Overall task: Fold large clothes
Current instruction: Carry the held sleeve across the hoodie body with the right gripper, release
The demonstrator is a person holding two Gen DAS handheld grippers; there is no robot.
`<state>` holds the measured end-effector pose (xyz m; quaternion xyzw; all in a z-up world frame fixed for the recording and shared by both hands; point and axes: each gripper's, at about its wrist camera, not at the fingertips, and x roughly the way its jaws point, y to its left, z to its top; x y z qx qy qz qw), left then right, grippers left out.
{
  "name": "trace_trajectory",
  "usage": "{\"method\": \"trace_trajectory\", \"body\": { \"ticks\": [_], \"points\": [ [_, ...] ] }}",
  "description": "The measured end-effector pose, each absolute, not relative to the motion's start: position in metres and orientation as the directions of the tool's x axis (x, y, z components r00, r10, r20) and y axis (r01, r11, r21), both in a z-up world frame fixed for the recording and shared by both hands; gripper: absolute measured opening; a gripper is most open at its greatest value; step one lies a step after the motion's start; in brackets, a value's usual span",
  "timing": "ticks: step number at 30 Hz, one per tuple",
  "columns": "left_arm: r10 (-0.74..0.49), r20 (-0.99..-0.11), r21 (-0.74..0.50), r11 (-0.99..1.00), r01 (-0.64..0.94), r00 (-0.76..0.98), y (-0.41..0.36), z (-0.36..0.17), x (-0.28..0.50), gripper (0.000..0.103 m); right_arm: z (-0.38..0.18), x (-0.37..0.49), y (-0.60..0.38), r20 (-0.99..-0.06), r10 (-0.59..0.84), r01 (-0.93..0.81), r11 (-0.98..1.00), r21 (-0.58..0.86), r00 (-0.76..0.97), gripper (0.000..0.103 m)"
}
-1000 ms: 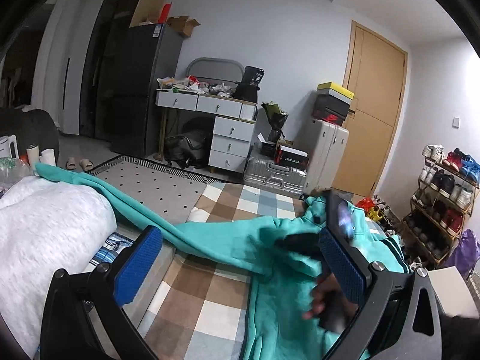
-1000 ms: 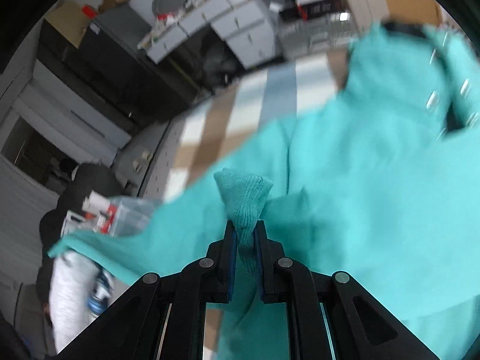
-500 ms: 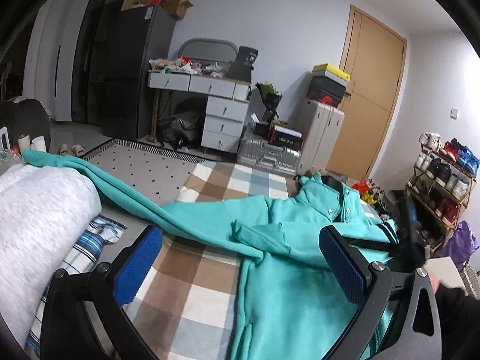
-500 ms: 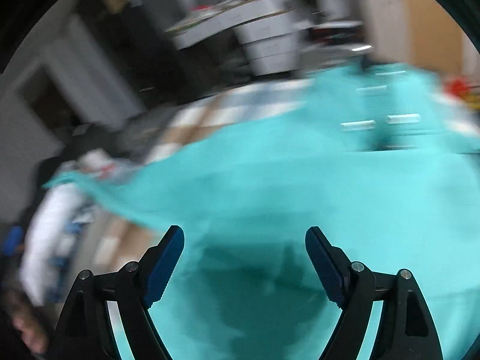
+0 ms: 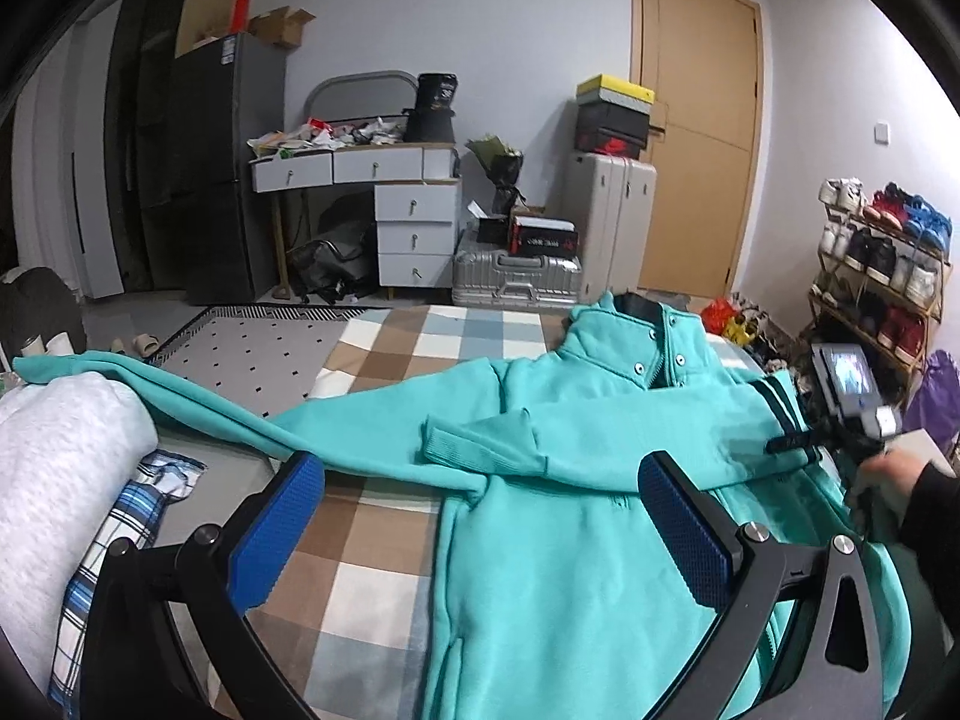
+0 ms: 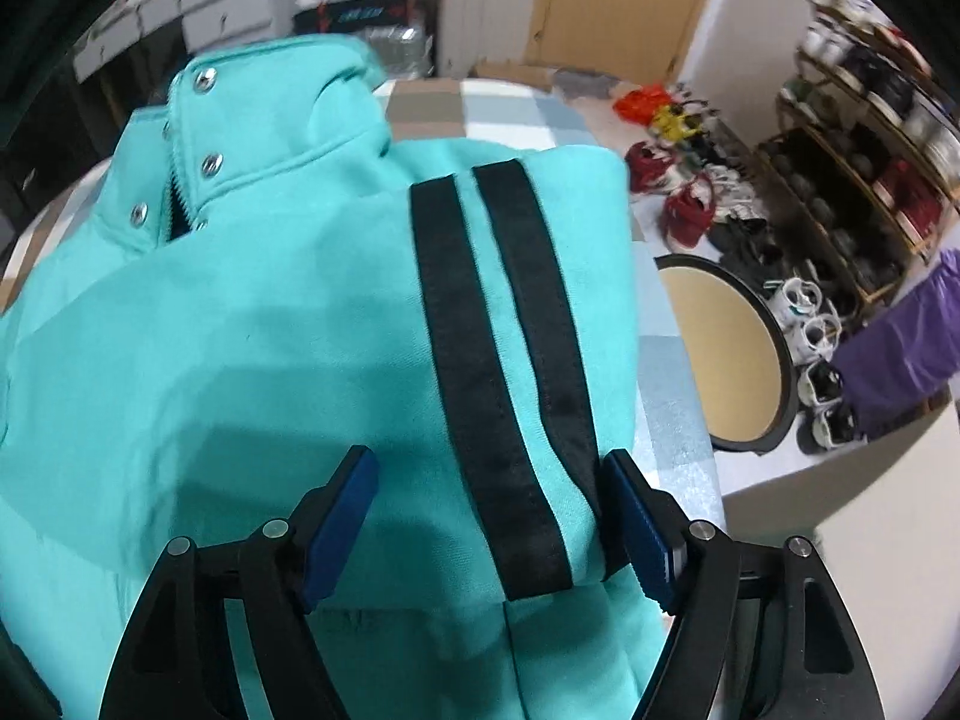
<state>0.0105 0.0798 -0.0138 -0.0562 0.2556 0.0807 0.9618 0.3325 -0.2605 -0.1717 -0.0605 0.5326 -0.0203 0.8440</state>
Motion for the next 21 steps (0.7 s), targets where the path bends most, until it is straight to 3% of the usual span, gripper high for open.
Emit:
{"method": "trace_trajectory", "body": {
  "ticks": [1,3,8,10,12,15,18,21],
  "points": [
    [0.125,-0.503,-0.065,0.981,-0.182,0.855,0.079,-0.014,0.011,0.102,-0.155,0.331,-0.268,-0.886,-0.074,-0.029,0.995,-0.098,0.459,0.042],
    [0.123,-0.509,-0.062,0.982,-0.179,0.852,0.078,-0.015,0.011,0.102,-0.122,0.330,-0.286,-0.836,0.056,-0.046,0.998,0.037,0.545,0.033],
    [0.122,-0.521,-0.050,0.984,-0.173,0.845,0.068,-0.016,0.014,0.102,-0.119,0.363,-0.283,-0.838,0.065,-0.033,0.998,0.056,0.542,0.034],
    [0.136,-0.522,-0.028,0.984,-0.176,0.842,0.062,-0.018,0.016,0.102,-0.149,0.381,-0.278,-0.886,0.004,-0.010,1.000,-0.001,0.464,0.021],
    [0.155,-0.531,-0.006,0.982,-0.186,0.833,0.059,-0.021,0.020,0.102,-0.176,0.390,-0.280,-0.918,-0.040,0.007,0.999,-0.040,0.395,0.020],
    [0.154,-0.549,-0.005,0.982,-0.187,0.822,0.059,-0.023,0.024,0.102,-0.175,0.389,-0.271,-0.895,-0.080,-0.026,0.994,-0.102,0.439,0.019],
    [0.143,-0.550,-0.017,0.983,-0.183,0.823,0.057,-0.021,0.025,0.102,-0.162,0.394,-0.276,-0.919,-0.035,-0.015,0.999,-0.044,0.394,0.020],
    [0.139,-0.547,-0.013,0.985,-0.175,0.826,0.053,-0.020,0.024,0.102,-0.142,0.376,-0.274,-0.882,0.110,-0.050,0.994,0.097,0.457,0.022]
  ]
}}
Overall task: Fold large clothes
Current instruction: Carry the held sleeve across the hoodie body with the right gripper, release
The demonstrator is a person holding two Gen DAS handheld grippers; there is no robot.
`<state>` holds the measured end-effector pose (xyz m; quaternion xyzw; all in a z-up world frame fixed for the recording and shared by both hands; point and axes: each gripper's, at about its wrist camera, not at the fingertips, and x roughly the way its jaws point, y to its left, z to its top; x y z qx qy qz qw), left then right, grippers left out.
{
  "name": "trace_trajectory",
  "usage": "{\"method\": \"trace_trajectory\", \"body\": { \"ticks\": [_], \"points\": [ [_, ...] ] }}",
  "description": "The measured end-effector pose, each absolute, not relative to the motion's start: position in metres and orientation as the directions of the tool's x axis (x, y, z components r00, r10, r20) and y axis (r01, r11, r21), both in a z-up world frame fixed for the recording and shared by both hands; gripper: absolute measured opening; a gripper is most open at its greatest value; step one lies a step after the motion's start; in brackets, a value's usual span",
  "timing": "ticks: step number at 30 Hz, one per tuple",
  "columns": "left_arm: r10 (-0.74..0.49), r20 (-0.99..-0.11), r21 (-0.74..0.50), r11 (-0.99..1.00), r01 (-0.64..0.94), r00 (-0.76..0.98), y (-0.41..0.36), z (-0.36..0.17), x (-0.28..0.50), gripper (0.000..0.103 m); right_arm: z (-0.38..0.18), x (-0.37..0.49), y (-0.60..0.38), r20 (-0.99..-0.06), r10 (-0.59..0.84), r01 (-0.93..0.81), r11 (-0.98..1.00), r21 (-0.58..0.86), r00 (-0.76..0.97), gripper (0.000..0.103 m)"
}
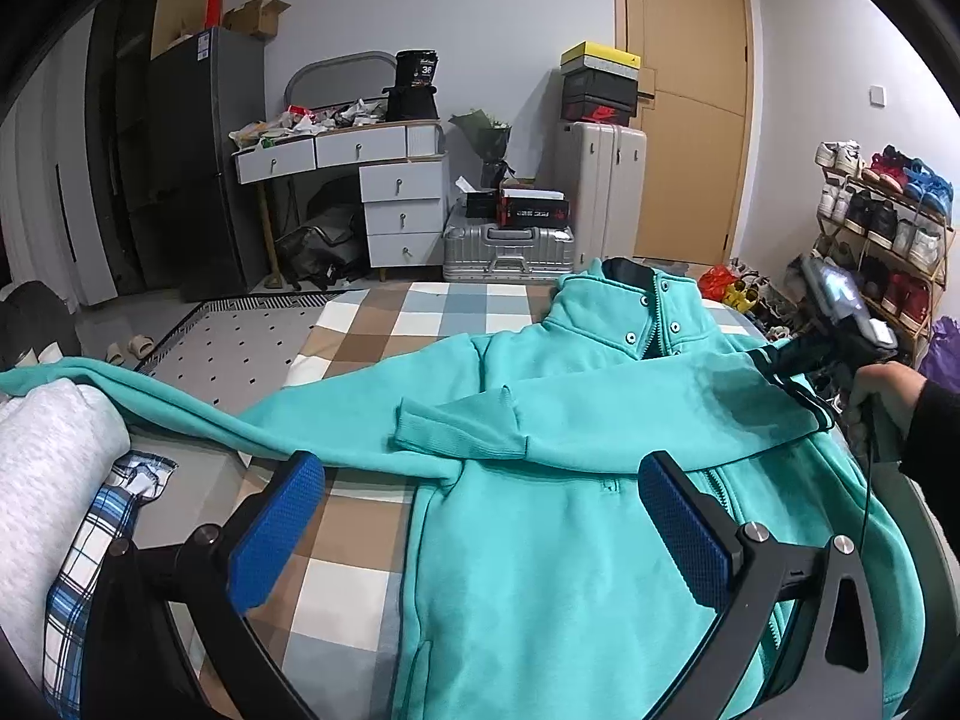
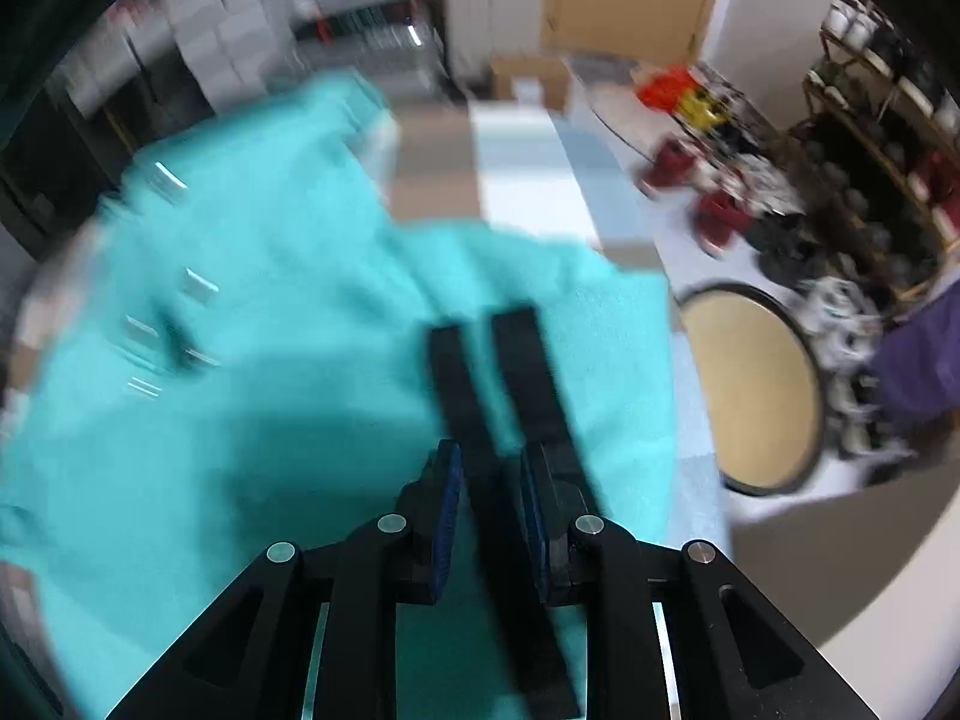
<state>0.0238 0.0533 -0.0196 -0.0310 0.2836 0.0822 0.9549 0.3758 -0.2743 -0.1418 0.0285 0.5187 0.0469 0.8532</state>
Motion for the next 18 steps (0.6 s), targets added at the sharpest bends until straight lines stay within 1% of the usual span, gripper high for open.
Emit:
{"method": "trace_trajectory", "body": {
  "ticks": [2,5,6,7,8,9,10,11,13,14,16,18],
  "points": [
    [0.138,-0.543,-0.012,0.985,-0.172,0.828,0.051,-0.018,0.024,0.102,-0.141,0.361,-0.259,-0.887,0.169,-0.121,0.984,0.129,0.429,0.022],
    [0.141,-0.542,-0.009,0.985,-0.174,0.829,0.052,-0.018,0.024,0.102,-0.153,0.336,-0.228,-0.900,0.187,-0.252,0.963,0.090,0.394,0.021],
    [0.143,-0.542,-0.009,0.984,-0.176,0.828,0.053,-0.018,0.024,0.102,-0.165,0.329,-0.218,-0.914,0.163,-0.282,0.958,0.057,0.371,0.020],
    [0.148,-0.540,-0.007,0.984,-0.180,0.829,0.054,-0.018,0.023,0.102,-0.178,0.324,-0.209,-0.930,0.124,-0.300,0.954,0.015,0.347,0.020],
    [0.152,-0.537,-0.002,0.983,-0.182,0.830,0.055,-0.017,0.024,0.102,-0.178,0.316,-0.202,-0.903,0.098,-0.312,0.949,-0.042,0.418,0.021],
    [0.163,-0.531,0.011,0.983,-0.186,0.832,0.058,-0.016,0.023,0.102,-0.180,0.315,-0.195,-0.906,0.057,-0.314,0.945,-0.087,0.420,0.021],
    [0.182,-0.522,0.022,0.980,-0.199,0.833,0.061,-0.015,0.023,0.102,-0.178,0.316,-0.191,-0.909,0.038,-0.303,0.948,-0.100,0.415,0.022],
    [0.206,-0.510,0.031,0.975,-0.221,0.835,0.065,-0.013,0.023,0.102,-0.176,0.319,-0.188,-0.920,0.028,-0.282,0.955,-0.090,0.391,0.019],
    [0.247,-0.491,0.022,0.962,-0.272,0.835,0.081,-0.010,0.021,0.102,-0.164,0.318,-0.176,-0.923,0.132,-0.270,0.962,0.031,0.362,0.017],
    [0.257,-0.491,0.004,0.956,-0.293,0.832,0.091,-0.009,0.020,0.102,-0.156,0.315,-0.163,-0.909,0.199,-0.301,0.950,0.086,0.367,0.017],
    [0.271,-0.498,-0.034,0.943,-0.331,0.824,0.108,-0.009,0.021,0.102,-0.144,0.309,-0.124,-0.887,0.256,-0.383,0.918,0.099,0.384,0.017],
    [0.291,-0.511,-0.068,0.924,-0.375,0.809,0.126,-0.012,0.021,0.102,-0.141,0.306,-0.090,-0.869,0.337,-0.446,0.882,0.155,0.363,0.017]
  ]
}}
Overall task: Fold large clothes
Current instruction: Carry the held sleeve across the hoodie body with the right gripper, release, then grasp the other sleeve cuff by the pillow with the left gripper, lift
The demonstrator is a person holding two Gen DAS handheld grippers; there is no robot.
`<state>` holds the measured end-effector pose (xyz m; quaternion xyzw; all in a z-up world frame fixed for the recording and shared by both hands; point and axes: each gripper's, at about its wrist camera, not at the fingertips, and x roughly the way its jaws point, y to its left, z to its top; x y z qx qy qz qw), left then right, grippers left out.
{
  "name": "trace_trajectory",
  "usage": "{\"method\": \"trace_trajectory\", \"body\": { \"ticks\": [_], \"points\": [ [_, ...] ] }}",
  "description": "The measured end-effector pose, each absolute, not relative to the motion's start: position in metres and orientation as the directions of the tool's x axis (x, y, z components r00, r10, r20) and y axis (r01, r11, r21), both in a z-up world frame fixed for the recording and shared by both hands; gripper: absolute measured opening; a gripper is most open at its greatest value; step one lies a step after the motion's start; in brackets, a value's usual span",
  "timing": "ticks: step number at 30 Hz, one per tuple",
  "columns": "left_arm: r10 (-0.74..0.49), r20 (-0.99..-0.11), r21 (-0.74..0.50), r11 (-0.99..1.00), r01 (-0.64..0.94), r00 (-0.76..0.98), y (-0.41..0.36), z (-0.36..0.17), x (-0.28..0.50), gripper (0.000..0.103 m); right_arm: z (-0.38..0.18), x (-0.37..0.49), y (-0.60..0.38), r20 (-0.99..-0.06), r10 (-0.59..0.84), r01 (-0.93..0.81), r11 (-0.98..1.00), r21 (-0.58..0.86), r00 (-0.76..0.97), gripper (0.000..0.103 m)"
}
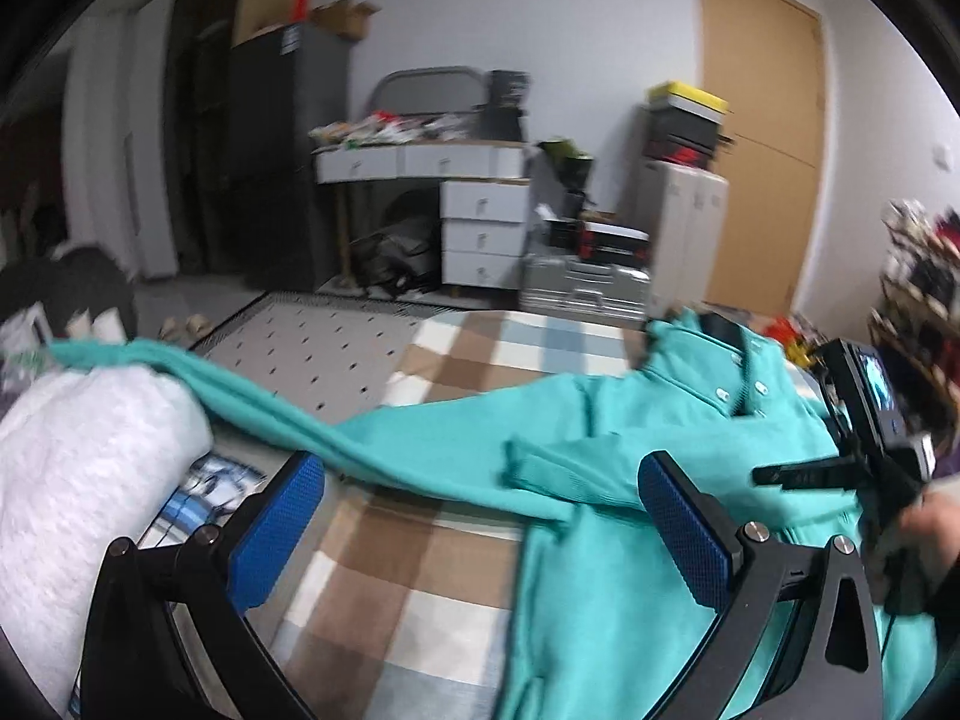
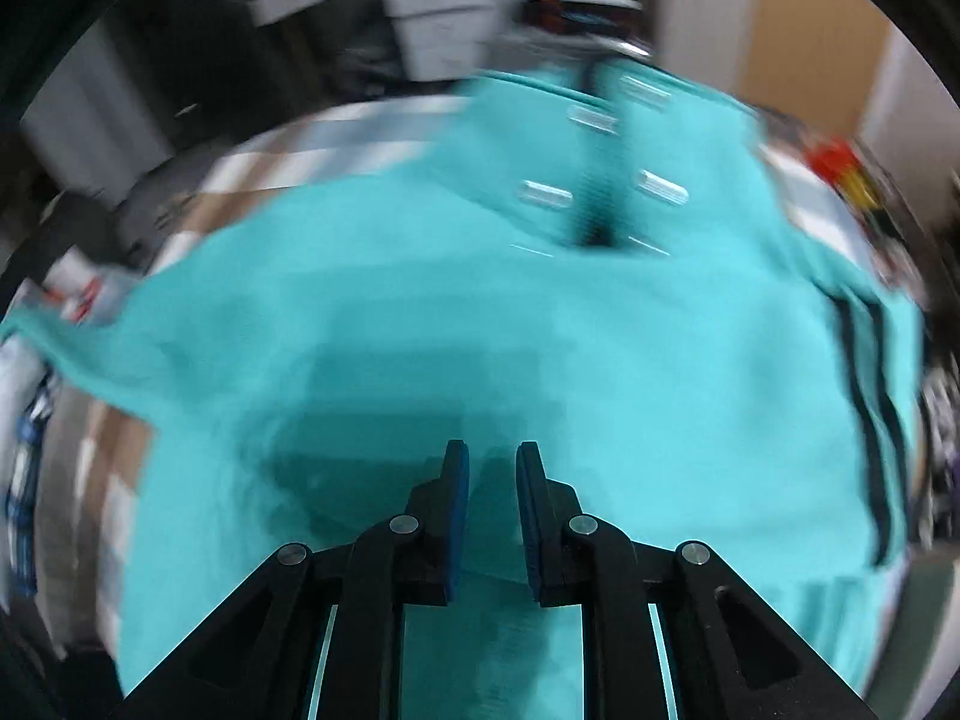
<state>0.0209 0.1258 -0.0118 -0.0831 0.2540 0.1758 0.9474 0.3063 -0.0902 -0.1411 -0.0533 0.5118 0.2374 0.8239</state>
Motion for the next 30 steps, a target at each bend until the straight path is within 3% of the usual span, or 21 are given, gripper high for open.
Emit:
{"method": "trace_trajectory", "body": {
  "ticks": [3,5,9,13,15,18,21,24,25,29,30],
  "points": [
    [0.304,-0.529,-0.092,0.907,-0.410,0.792,0.139,-0.017,0.021,0.102,-0.156,0.309,-0.046,-0.863,0.408,-0.460,0.854,0.245,0.297,0.017],
    [0.310,-0.536,-0.095,0.902,-0.421,0.785,0.142,-0.019,0.020,0.102,-0.183,0.312,-0.022,-0.904,0.335,-0.450,0.872,0.191,0.265,0.016],
    [0.304,-0.534,-0.112,0.900,-0.422,0.789,0.148,-0.018,0.018,0.102,-0.177,0.301,0.008,-0.915,0.209,-0.486,0.874,0.016,0.345,0.017],
    [0.286,-0.526,-0.145,0.898,-0.416,0.801,0.154,-0.016,0.015,0.102,-0.159,0.295,0.027,-0.889,0.228,-0.484,0.875,0.009,0.396,0.017],
    [0.287,-0.525,-0.153,0.894,-0.420,0.801,0.154,-0.017,0.015,0.102,-0.180,0.297,0.034,-0.919,0.217,-0.479,0.877,0.035,0.330,0.017],
    [0.339,-0.504,-0.109,0.888,-0.447,0.794,0.154,-0.016,0.017,0.102,-0.179,0.280,0.034,-0.897,0.239,-0.486,0.874,0.032,0.371,0.018],
    [0.375,-0.480,-0.074,0.884,-0.462,0.793,0.153,-0.016,0.018,0.102,-0.162,0.256,0.013,-0.887,0.338,-0.477,0.864,0.160,0.315,0.018],
    [0.350,-0.501,-0.085,0.890,-0.447,0.792,0.157,-0.021,0.018,0.102,-0.128,0.205,-0.040,-0.783,0.482,-0.441,0.846,0.300,0.393,0.019],
    [0.349,-0.504,-0.088,0.889,-0.449,0.790,0.158,-0.021,0.018,0.102,-0.120,0.189,-0.052,-0.752,0.486,-0.433,0.852,0.294,0.446,0.029],
    [0.338,-0.526,-0.101,0.886,-0.452,0.781,0.159,-0.025,0.018,0.102,-0.090,0.106,-0.095,-0.543,0.505,-0.410,0.863,0.295,0.671,0.091],
    [0.329,-0.533,-0.110,0.886,-0.450,0.780,0.159,-0.028,0.018,0.102,-0.087,0.084,-0.105,-0.477,0.511,-0.420,0.859,0.292,0.715,0.096]
  ]
}}
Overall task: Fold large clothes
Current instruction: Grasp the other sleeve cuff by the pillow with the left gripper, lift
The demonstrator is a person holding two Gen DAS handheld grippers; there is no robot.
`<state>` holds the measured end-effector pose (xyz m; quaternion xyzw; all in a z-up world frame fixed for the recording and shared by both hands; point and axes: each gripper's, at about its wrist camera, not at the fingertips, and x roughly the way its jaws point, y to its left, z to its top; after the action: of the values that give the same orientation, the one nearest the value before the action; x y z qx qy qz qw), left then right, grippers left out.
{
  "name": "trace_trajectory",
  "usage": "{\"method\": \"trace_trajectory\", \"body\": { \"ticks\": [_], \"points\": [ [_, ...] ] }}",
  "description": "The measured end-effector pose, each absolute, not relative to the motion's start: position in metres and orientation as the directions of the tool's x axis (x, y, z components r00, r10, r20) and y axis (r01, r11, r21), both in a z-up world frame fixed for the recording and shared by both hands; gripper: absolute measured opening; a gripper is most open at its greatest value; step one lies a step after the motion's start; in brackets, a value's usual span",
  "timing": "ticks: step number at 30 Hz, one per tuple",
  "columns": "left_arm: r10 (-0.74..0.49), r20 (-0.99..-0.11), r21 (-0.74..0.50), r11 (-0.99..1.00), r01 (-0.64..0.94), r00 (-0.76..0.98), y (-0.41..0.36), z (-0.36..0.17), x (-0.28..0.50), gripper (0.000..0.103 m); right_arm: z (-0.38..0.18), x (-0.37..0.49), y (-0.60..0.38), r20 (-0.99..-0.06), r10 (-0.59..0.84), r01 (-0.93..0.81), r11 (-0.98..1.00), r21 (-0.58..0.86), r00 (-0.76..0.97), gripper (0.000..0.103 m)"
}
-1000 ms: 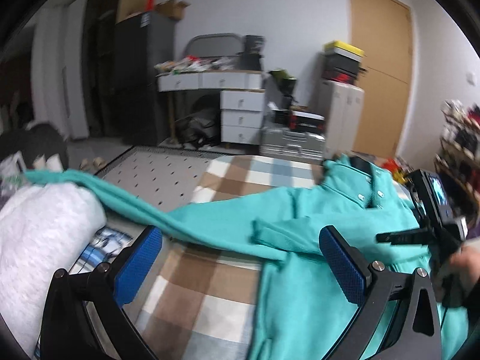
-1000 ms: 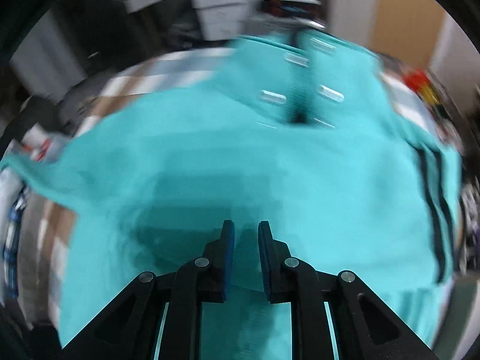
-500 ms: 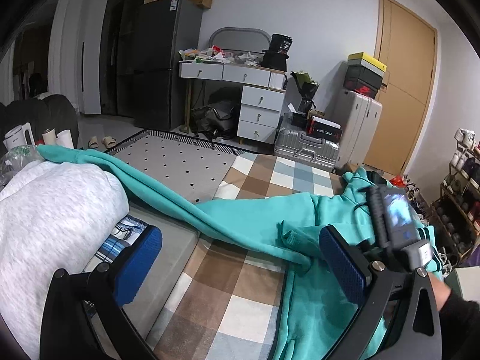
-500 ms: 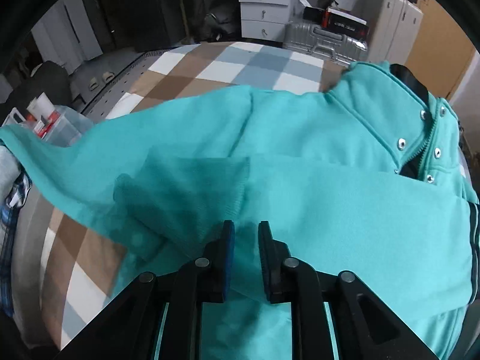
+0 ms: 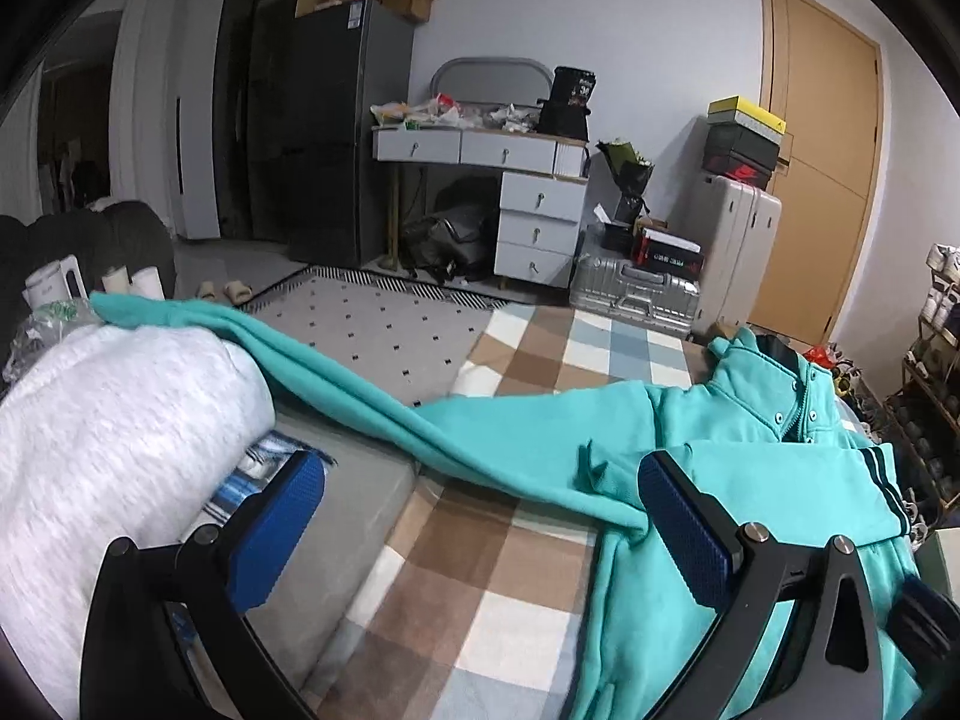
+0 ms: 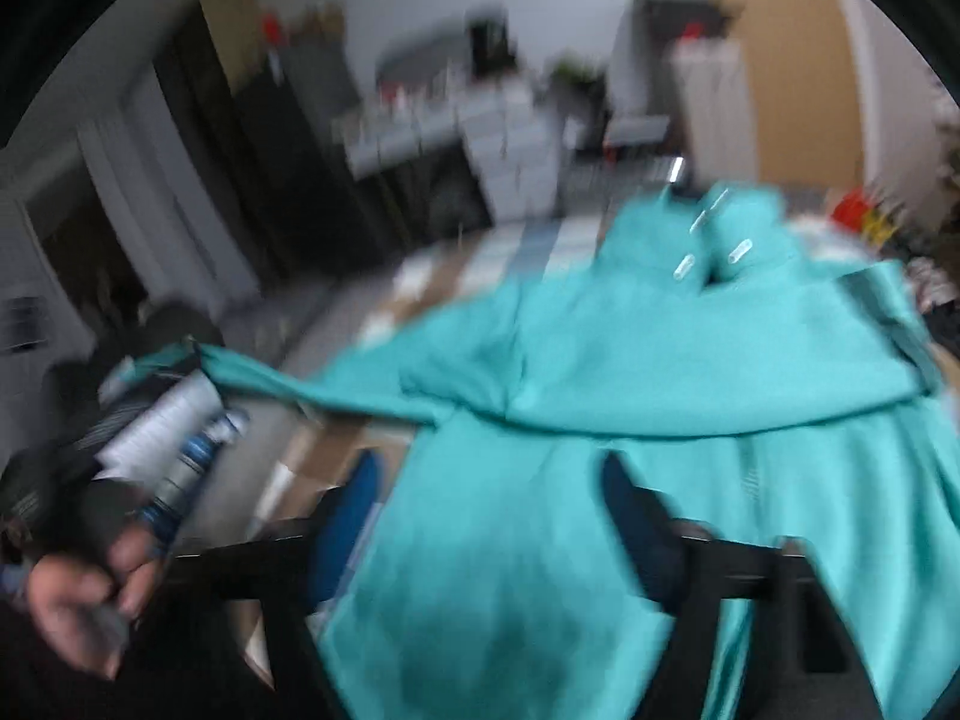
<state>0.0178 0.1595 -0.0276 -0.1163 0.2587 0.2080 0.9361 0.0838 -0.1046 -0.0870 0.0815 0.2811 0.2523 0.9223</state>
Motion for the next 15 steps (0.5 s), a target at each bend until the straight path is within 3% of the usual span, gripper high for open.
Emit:
{"method": "trace_trajectory", "body": {
  "ticks": [1,3,6,9,11,13,15],
  "points": [
    [0.328,-0.530,-0.114,0.886,-0.449,0.782,0.158,-0.029,0.017,0.102,-0.088,0.066,-0.113,-0.414,0.512,-0.427,0.858,0.285,0.752,0.103],
    [0.343,-0.507,-0.083,0.894,-0.441,0.791,0.151,-0.034,0.023,0.102,-0.095,0.040,-0.129,-0.315,0.533,-0.454,0.842,0.292,0.785,0.103],
    [0.378,-0.522,-0.009,0.894,-0.448,0.764,0.142,-0.042,0.031,0.102,-0.090,0.045,-0.130,-0.370,0.502,-0.420,0.863,0.282,0.782,0.103],
    [0.331,-0.533,-0.117,0.882,-0.456,0.778,0.150,-0.042,0.012,0.102,-0.090,0.048,-0.148,-0.278,0.450,-0.382,0.885,0.267,0.849,0.103],
    [0.311,-0.519,-0.187,0.868,-0.461,0.796,0.155,-0.038,-0.001,0.102,-0.088,0.050,-0.152,-0.285,0.411,-0.346,0.904,0.251,0.866,0.103],
    [0.318,-0.531,-0.176,0.865,-0.469,0.785,0.159,-0.029,-0.006,0.102,-0.084,0.048,-0.158,-0.320,0.341,-0.265,0.929,0.257,0.884,0.103],
    [0.357,-0.521,-0.122,0.868,-0.482,0.776,0.167,-0.010,-0.013,0.102,-0.084,0.050,-0.167,-0.315,0.369,-0.264,0.907,0.329,0.875,0.103]
  ]
}}
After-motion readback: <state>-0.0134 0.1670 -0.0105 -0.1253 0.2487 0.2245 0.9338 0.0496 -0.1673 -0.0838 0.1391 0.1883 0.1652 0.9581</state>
